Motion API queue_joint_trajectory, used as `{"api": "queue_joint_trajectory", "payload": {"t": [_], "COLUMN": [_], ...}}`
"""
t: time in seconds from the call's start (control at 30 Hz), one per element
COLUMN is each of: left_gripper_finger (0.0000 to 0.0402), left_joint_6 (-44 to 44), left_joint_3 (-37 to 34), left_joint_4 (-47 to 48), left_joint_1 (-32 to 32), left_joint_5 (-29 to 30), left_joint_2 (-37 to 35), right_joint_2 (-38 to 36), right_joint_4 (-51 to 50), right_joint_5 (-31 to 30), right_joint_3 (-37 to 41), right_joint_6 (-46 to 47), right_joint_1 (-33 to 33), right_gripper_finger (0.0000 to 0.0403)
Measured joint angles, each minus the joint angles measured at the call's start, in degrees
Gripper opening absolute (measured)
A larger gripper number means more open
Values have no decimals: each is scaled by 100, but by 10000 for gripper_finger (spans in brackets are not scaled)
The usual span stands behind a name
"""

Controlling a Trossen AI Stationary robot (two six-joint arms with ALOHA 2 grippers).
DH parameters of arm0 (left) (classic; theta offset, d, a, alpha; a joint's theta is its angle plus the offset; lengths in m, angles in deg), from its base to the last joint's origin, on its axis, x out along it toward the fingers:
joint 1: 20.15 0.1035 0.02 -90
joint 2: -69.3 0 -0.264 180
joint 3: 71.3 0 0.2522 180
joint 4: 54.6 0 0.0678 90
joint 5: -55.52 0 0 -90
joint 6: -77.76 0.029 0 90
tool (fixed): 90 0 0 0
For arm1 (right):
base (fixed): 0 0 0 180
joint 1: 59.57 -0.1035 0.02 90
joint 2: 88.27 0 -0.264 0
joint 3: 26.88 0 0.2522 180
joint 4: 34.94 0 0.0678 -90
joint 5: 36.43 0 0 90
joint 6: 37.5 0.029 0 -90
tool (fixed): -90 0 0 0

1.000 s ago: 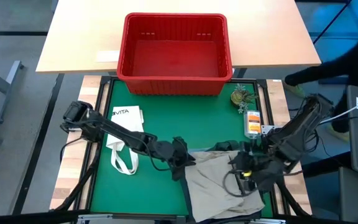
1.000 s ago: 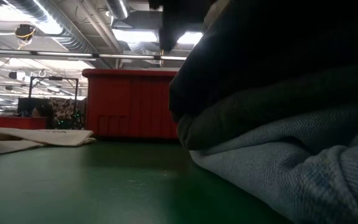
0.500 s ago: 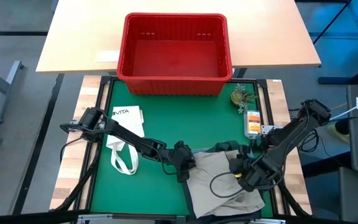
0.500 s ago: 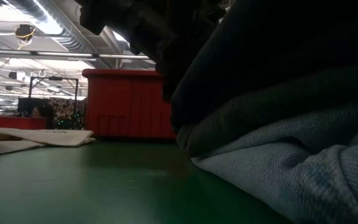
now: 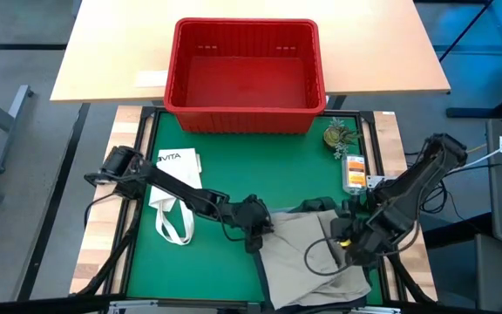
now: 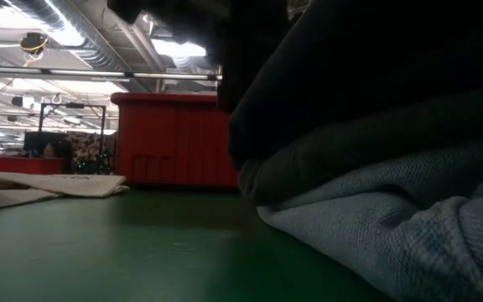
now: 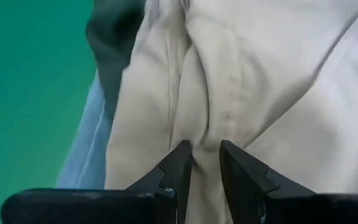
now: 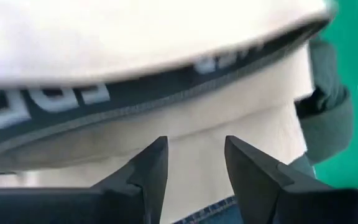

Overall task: Fold Laundry from Bin
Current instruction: Stack the brown shorts on top of the dark blue jeans, then move the stacked clothes to the center of the table

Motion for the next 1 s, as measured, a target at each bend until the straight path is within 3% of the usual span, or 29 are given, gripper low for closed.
{"api": "queue_joint_trajectory", "payload": {"t": [0.23, 0.67, 1.0], "left_gripper_finger": [80, 80, 80], "left_joint_6": [507, 733, 731], "left_joint_3": [0, 7, 7], "left_joint_4": [-24, -18, -44], "left_joint_1": [154, 688, 1073], "left_joint_5": [-167, -1256, -1562], "left_joint_2": [-542, -789, -821], "right_joint_2": [-57, -55, -44], "right_joint_4": [40, -1140, -1000], "right_joint_5": [194, 477, 1083], "right_joint_3": [-313, -313, 5], "right_joint_6": [46, 2284, 3541], "right_joint_1": [-290, -1844, -2554], "right_gripper_finger": [159, 159, 159]}}
